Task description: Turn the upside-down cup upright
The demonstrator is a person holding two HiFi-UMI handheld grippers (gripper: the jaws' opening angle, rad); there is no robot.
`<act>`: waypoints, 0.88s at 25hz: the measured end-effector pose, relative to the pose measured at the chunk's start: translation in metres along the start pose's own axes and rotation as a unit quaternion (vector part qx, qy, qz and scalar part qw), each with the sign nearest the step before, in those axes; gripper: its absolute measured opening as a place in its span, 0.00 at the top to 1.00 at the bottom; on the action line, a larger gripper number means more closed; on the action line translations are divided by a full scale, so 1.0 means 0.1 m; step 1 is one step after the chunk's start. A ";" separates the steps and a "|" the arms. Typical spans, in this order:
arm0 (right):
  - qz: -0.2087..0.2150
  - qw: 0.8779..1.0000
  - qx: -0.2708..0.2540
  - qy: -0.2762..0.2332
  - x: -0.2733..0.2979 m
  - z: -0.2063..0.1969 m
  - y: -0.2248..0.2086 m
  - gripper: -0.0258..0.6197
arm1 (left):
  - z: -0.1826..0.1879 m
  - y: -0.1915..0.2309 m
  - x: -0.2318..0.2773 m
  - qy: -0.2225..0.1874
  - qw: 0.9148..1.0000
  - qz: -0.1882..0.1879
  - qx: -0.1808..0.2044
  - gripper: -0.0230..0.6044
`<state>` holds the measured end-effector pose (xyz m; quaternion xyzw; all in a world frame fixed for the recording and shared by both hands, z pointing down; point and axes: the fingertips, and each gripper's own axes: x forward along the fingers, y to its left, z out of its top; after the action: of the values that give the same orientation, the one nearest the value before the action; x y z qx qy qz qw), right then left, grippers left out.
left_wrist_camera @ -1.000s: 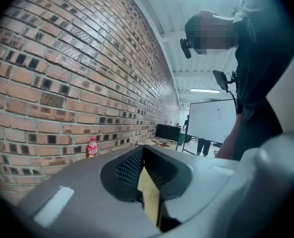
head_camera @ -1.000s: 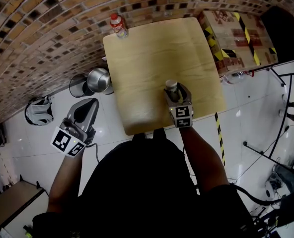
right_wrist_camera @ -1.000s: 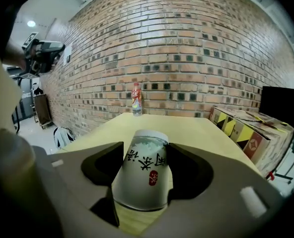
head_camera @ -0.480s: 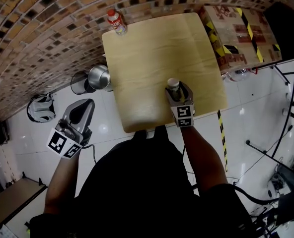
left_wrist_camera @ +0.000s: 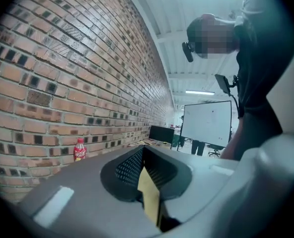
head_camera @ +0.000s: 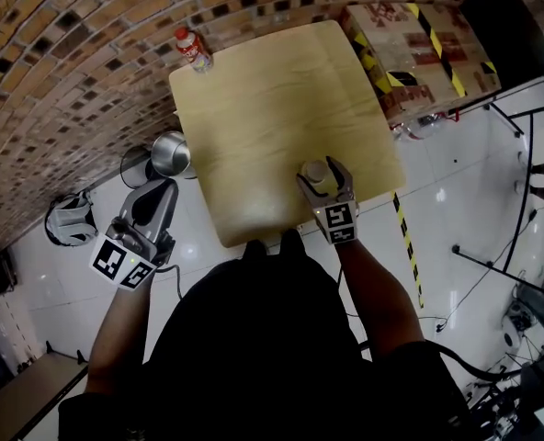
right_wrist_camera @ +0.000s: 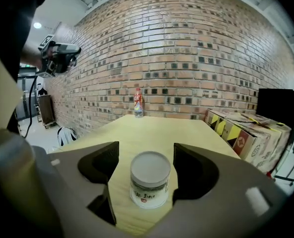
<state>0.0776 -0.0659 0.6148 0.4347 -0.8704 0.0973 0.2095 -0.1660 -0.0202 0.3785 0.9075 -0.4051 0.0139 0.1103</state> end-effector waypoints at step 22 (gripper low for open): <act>0.093 0.973 -0.007 0.209 -0.33 0.13 0.13 0.73 | -0.38 -0.19 0.38 -0.016 0.995 -0.074 -0.072 0.96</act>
<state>0.0810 -0.0392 0.5888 0.3202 -0.8447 0.1994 0.3797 -0.1240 -0.0275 0.4164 0.9246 -0.3389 -0.0383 0.1694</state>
